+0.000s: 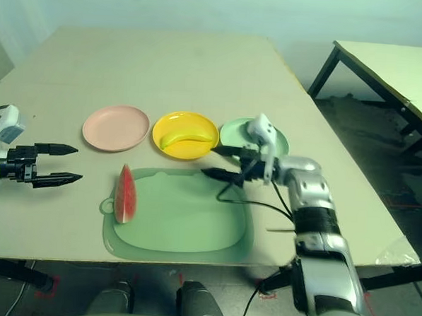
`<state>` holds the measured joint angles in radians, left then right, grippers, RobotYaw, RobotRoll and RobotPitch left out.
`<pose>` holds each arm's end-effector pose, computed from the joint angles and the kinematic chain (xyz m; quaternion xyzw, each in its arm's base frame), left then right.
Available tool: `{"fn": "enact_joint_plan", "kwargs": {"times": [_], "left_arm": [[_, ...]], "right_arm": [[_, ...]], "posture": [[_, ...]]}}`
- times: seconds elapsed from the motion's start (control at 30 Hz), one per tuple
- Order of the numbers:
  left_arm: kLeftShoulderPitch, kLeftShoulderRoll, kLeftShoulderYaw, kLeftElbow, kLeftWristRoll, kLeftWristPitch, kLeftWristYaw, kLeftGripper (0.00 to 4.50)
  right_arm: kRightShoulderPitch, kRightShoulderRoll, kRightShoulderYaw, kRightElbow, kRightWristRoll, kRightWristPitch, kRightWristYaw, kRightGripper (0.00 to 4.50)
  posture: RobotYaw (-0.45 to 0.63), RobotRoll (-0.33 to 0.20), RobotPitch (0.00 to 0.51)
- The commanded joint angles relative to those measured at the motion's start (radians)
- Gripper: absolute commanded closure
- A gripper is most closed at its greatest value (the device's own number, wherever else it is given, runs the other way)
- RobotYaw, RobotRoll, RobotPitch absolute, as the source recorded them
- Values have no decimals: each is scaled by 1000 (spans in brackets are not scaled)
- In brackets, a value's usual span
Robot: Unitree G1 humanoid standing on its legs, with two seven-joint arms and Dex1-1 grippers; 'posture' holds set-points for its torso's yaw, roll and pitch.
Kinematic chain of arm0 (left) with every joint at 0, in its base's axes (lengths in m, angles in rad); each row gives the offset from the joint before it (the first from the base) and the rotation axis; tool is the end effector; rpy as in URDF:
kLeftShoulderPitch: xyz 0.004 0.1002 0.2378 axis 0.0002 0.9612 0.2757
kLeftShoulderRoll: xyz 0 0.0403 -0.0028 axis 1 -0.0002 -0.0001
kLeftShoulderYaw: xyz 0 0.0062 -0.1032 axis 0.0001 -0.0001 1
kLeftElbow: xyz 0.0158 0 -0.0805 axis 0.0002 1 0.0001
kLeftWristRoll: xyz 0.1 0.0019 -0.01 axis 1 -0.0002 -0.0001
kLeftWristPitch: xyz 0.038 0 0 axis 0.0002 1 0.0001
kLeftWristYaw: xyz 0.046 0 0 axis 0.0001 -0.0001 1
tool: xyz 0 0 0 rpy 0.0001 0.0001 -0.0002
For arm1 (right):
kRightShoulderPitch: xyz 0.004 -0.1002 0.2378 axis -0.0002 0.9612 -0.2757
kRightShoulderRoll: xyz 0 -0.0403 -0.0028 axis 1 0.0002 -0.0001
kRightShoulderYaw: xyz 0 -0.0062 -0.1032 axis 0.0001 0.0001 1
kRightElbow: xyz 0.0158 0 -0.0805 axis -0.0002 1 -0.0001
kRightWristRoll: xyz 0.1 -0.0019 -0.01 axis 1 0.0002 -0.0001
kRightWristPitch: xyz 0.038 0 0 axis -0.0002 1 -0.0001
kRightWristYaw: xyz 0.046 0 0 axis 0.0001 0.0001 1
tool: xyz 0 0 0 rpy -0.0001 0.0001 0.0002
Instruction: Place the fruits into color-matched plates.
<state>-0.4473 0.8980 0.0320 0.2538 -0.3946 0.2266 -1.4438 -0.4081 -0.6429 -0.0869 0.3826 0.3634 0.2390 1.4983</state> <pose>0.2644 0.3130 0.1861 0.1754 0.1264 -0.5626 0.7980 0.2698 -0.2932 0.1183 -0.0268 0.1129 0.5924 0.7973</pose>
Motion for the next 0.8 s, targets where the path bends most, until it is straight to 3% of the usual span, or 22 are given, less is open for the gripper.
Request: {"fn": "enact_joint_plan", "kwargs": {"times": [0.03, 0.27, 0.43, 0.63, 0.8], "left_arm": [[-56, -10, -70, 53, 62, -124, -94, 0], [-167, -4, -260, 191, 155, -464, -171, 0], [-270, -19, -378, 336, 174, -695, -171, 0], [-386, -75, -458, 475, 175, -861, -171, 0], [-457, -117, -537, 520, 139, -885, -171, 0]], "right_arm": [[67, -29, -4, 28, 23, -151, 102, 24], [82, -77, 80, 97, 133, -289, 116, 24], [64, -73, 106, 162, 145, -333, 116, 24], [90, -62, 123, 161, 145, -362, 116, 24], [134, -60, 132, 146, 133, -396, 116, 24]], "posture": [[-125, 0, 51], [-141, 0, 36], [-162, 0, 23], [-187, 0, 11], [-206, 0, 6]]}}
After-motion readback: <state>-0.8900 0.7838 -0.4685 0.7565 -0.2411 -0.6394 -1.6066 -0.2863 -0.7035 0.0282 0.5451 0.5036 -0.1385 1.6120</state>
